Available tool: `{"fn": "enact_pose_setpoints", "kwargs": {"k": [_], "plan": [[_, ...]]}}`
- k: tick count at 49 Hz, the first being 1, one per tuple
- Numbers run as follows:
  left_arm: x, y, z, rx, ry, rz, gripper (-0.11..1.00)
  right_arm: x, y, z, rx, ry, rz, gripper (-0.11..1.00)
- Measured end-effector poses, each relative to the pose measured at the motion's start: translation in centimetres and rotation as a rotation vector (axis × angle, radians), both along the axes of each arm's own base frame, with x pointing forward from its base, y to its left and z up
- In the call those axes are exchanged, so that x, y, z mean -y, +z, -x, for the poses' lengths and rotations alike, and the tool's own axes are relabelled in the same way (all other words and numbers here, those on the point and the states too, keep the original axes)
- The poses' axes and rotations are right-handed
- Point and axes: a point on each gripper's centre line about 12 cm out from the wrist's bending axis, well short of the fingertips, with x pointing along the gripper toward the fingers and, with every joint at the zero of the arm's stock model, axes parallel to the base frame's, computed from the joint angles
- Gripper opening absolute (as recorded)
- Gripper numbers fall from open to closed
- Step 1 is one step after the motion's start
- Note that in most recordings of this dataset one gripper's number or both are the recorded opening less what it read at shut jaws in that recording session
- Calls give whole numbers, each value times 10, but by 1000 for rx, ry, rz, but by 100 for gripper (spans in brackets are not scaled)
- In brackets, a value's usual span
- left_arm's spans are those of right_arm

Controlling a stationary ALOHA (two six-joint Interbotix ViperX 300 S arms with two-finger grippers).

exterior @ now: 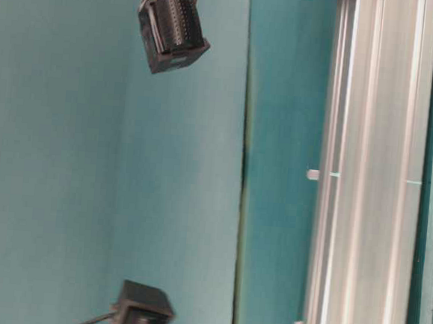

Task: Lift the large metal rail with both hands.
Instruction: 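Close both grippers on the rail, then lift the rail upward with both grippers together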

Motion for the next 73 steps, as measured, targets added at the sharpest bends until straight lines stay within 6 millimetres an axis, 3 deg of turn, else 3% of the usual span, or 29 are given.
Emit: {"fn": "enact_pose_setpoints", "kwargs": {"k": [9,21,39,73], "plan": [[0,25,-2,19,19,7,36,0,22,-1,-23,-1,-4,38],[0,56,4,25,24,7,36,0,68,-6,-12,2,-9,38],[0,114,7,31,30,6,36,-1,122,-11,-26,-5,-24,38],[1,203,16,87,54,19,36,-3,232,-17,-6,-59,-44,38]]}}
